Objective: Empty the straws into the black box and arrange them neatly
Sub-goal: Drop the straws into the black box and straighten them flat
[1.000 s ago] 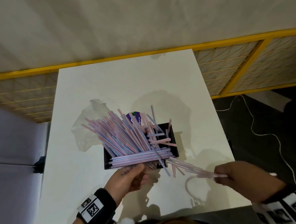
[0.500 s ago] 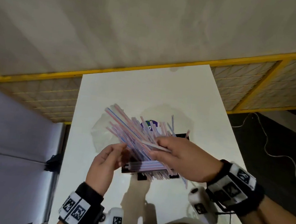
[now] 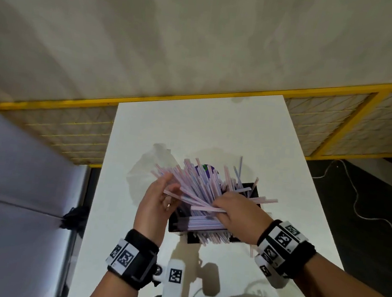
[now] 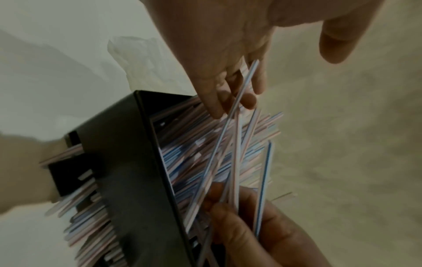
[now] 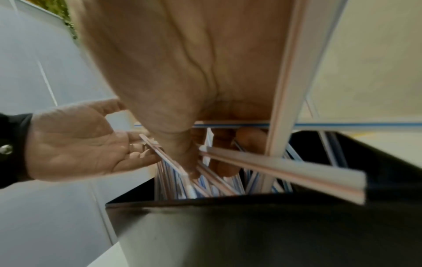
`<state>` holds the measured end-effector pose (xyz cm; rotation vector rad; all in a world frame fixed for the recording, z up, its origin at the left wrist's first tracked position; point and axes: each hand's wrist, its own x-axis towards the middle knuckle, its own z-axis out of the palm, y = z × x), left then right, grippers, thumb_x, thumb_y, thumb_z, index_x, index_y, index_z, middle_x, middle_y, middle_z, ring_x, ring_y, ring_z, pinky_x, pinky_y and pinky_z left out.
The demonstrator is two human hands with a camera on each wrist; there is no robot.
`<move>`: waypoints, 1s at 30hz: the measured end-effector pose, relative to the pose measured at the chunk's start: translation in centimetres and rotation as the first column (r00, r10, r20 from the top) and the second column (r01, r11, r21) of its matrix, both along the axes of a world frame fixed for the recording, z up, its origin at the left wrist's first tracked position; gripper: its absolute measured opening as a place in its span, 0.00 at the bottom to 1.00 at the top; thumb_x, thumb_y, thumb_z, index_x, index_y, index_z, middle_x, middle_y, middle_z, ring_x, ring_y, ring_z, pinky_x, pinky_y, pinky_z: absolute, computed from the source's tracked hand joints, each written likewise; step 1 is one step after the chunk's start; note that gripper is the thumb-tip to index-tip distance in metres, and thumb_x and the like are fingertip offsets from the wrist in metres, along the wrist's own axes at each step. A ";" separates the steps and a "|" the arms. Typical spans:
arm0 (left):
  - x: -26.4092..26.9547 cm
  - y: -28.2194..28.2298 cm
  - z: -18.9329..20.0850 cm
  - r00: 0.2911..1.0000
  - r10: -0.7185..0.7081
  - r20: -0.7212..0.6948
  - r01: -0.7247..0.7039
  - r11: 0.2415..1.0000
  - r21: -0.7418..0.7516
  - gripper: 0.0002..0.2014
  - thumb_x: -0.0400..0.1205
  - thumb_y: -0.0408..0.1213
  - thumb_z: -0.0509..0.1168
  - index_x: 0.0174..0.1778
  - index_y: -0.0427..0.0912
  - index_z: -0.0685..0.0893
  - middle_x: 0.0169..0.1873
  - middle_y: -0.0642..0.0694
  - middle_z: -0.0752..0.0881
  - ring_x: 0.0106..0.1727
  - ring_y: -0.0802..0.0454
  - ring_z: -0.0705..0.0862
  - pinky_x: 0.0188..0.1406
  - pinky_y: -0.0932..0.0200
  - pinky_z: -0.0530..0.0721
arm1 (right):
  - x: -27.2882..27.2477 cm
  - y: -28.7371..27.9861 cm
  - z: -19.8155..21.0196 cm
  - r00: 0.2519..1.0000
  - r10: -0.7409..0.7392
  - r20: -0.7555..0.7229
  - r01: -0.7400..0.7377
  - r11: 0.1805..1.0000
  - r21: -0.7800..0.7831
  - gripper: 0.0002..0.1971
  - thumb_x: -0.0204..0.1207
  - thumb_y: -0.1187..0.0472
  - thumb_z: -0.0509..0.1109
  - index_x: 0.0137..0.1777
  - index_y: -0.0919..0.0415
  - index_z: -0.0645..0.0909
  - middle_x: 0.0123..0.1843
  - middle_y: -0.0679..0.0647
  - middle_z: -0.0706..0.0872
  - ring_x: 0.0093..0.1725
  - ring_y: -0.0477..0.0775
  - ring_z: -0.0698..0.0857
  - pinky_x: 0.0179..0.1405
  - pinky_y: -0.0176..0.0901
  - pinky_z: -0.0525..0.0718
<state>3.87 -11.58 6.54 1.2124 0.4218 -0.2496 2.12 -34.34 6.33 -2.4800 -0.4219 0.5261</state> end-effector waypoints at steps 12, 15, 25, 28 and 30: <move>-0.3 0.3 -1.3 0.981 0.017 0.194 -0.067 0.965 0.253 0.22 0.74 0.62 0.74 0.57 0.51 0.87 0.53 0.46 0.93 0.58 0.49 0.90 0.61 0.51 0.85 | 1.3 1.4 1.1 0.998 0.047 0.033 -0.043 0.995 -0.092 0.12 0.90 0.54 0.62 0.63 0.59 0.82 0.53 0.55 0.84 0.52 0.56 0.80 0.56 0.53 0.79; -1.0 0.1 -2.0 0.976 -0.094 0.198 0.004 0.911 0.411 0.07 0.81 0.50 0.74 0.53 0.55 0.89 0.48 0.52 0.92 0.50 0.55 0.90 0.46 0.65 0.86 | 0.8 1.3 0.7 0.998 0.047 0.043 -0.042 0.994 -0.102 0.14 0.87 0.51 0.67 0.67 0.55 0.82 0.58 0.53 0.86 0.57 0.54 0.82 0.61 0.54 0.81; -3.2 -0.6 -3.5 0.793 -0.586 0.165 0.167 0.470 0.867 0.06 0.80 0.48 0.71 0.51 0.59 0.83 0.52 0.58 0.80 0.54 0.66 0.82 0.54 0.73 0.78 | -1.3 -0.7 0.1 0.977 0.209 0.037 -0.180 0.908 -0.379 0.17 0.81 0.69 0.62 0.64 0.52 0.83 0.57 0.52 0.88 0.56 0.57 0.85 0.57 0.53 0.84; -3.0 -0.9 -3.5 0.924 -0.326 0.199 0.059 0.637 0.769 0.18 0.77 0.45 0.77 0.52 0.62 0.74 0.52 0.50 0.82 0.49 0.59 0.87 0.48 0.55 0.89 | -1.4 -0.7 -0.1 0.972 0.228 0.055 -0.193 0.909 -0.370 0.22 0.77 0.72 0.63 0.65 0.50 0.83 0.56 0.52 0.88 0.56 0.57 0.85 0.58 0.52 0.84; -2.9 -0.9 -3.4 0.953 -0.237 0.187 0.021 0.668 0.743 0.23 0.77 0.45 0.79 0.55 0.66 0.70 0.53 0.52 0.83 0.47 0.61 0.87 0.45 0.55 0.91 | -1.5 -0.7 -0.5 0.972 0.227 0.053 -0.192 0.911 -0.365 0.22 0.76 0.73 0.63 0.65 0.51 0.84 0.56 0.53 0.88 0.56 0.58 0.85 0.58 0.53 0.84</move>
